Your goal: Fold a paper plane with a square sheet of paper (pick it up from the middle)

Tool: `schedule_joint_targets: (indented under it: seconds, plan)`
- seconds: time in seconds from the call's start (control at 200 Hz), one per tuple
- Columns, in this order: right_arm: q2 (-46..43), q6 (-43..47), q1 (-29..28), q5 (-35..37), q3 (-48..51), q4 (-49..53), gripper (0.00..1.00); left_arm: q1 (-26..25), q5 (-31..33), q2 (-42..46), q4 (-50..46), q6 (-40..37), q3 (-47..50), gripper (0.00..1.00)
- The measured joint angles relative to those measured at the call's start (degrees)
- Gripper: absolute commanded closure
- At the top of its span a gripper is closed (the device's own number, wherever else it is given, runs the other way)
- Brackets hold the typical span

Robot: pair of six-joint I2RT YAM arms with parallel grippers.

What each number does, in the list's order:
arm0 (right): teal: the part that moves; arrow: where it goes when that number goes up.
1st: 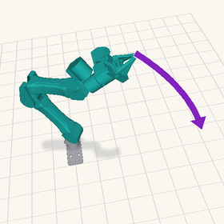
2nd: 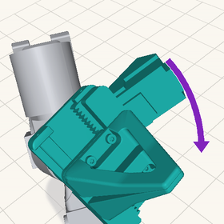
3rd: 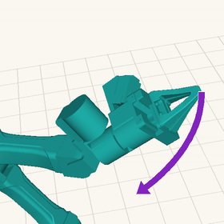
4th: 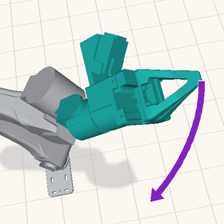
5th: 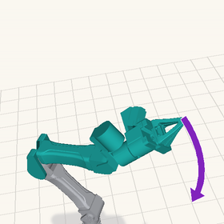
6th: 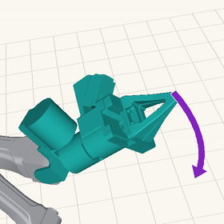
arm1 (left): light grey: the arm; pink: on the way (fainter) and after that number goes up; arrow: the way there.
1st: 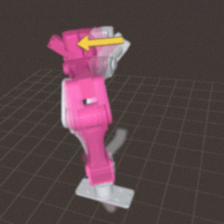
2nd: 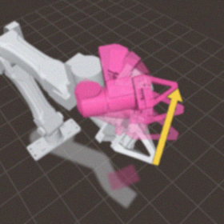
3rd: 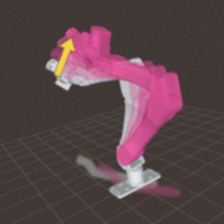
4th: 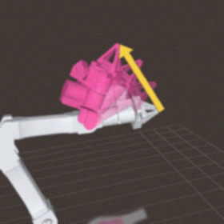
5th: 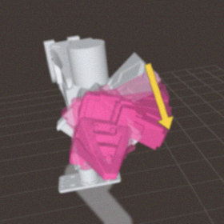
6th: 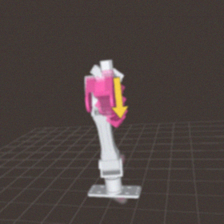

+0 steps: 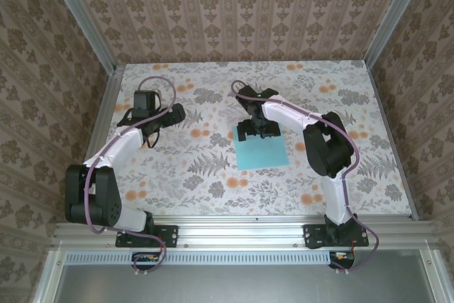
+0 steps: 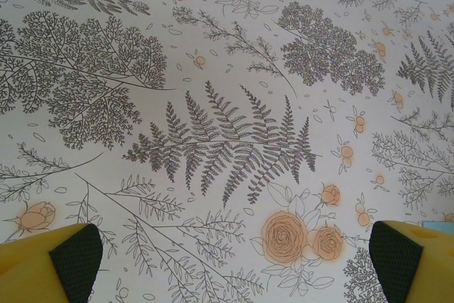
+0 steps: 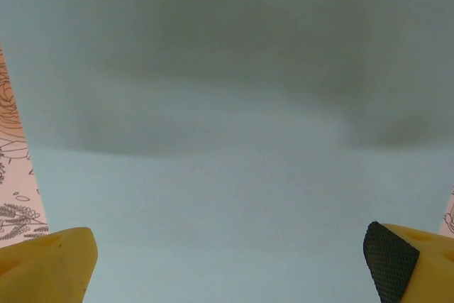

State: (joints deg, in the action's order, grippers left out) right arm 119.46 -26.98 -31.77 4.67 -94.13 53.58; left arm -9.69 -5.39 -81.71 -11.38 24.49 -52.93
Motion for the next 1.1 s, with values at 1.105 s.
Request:
schedule_joint_targets:
  seconds: [1.105]
  plan:
    - [1.51, -0.39, 1.03, -3.02, 5.97, -3.3, 0.17, 0.0, -0.26, -1.92, -0.04, 0.0, 0.0, 0.0]
